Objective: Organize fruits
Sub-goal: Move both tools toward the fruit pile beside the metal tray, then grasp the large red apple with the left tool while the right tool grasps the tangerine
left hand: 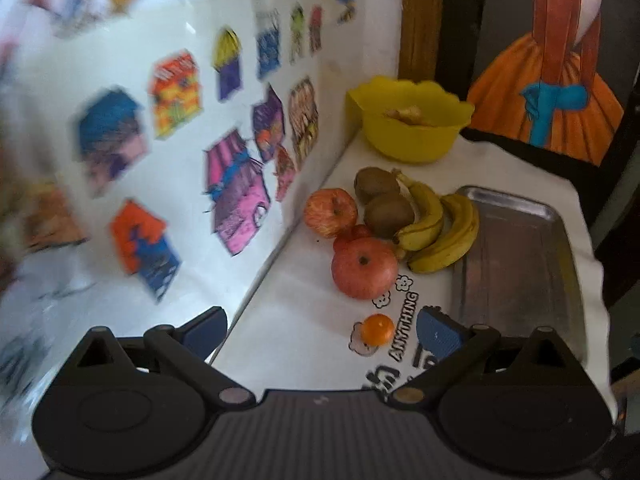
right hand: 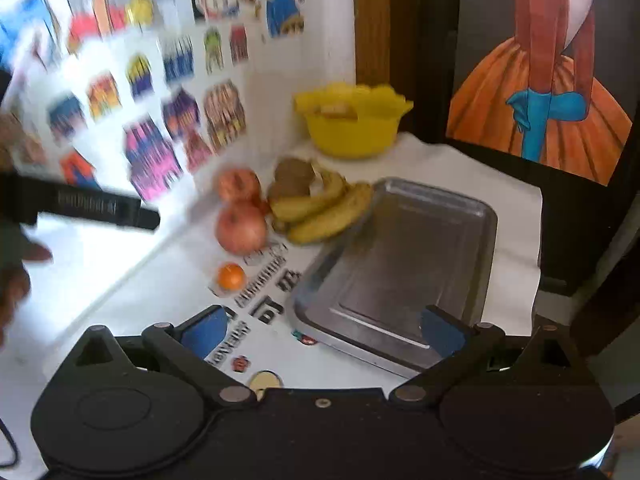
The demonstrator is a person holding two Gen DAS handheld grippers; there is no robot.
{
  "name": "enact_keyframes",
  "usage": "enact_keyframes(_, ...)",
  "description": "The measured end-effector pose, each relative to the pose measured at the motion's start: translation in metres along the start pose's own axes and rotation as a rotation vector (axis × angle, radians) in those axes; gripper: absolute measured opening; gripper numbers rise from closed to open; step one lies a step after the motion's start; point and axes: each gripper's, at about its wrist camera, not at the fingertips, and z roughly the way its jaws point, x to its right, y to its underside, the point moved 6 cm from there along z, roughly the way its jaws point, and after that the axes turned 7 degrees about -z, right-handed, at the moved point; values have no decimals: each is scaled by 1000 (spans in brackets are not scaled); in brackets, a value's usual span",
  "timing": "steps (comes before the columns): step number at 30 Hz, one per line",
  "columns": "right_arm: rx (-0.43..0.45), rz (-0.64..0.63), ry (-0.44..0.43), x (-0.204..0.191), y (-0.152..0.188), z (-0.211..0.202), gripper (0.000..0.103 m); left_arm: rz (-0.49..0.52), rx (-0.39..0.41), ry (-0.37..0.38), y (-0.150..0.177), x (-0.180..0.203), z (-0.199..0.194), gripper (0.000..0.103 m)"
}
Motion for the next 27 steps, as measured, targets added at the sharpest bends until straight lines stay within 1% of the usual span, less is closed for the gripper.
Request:
enact_keyframes(3, -42, -28, 10, -11, 4, 27, 102, -2, -33, 19, -4, -2, 28, 103)
enact_keyframes(7, -15, -56, -43, -30, 3, 46, 102, 6, -48, 30, -6, -1, 58, 103)
enact_keyframes(8, -23, -68, -53, -35, 4, 53, 102, 7, -57, 31, -6, -1, 64, 103)
enact_keyframes(10, -37, -93, -66, -45, 4, 66, 102, 13, -67, 61, -7, 3, 73, 103)
enact_keyframes(11, -25, -107, -71, -50, 4, 71, 102, 27, -62, 80, -8, 6, 77, 103)
enact_keyframes(14, 34, -133, -96, -59, 1, 88, 101, 68, -52, 92, -10, 12, 90, 103)
enact_keyframes(16, 55, -129, -124, -62, 0, 101, 94, 79, -56, 103, -11, 15, 102, 103)
enact_keyframes(19, 109, -96, -150, -62, 0, 117, 89, 90, -60, 81, -11, 16, 119, 103)
enact_keyframes(21, 158, -76, -182, -61, 1, 124, 89, 86, -55, 81, -10, 14, 126, 103)
enact_keyframes(23, 174, -75, -196, -61, 4, 129, 87, 83, -59, 82, -7, 13, 133, 102)
enact_keyframes(27, 175, -84, -207, -66, 5, 139, 82, 76, -70, 99, -3, 13, 141, 102)
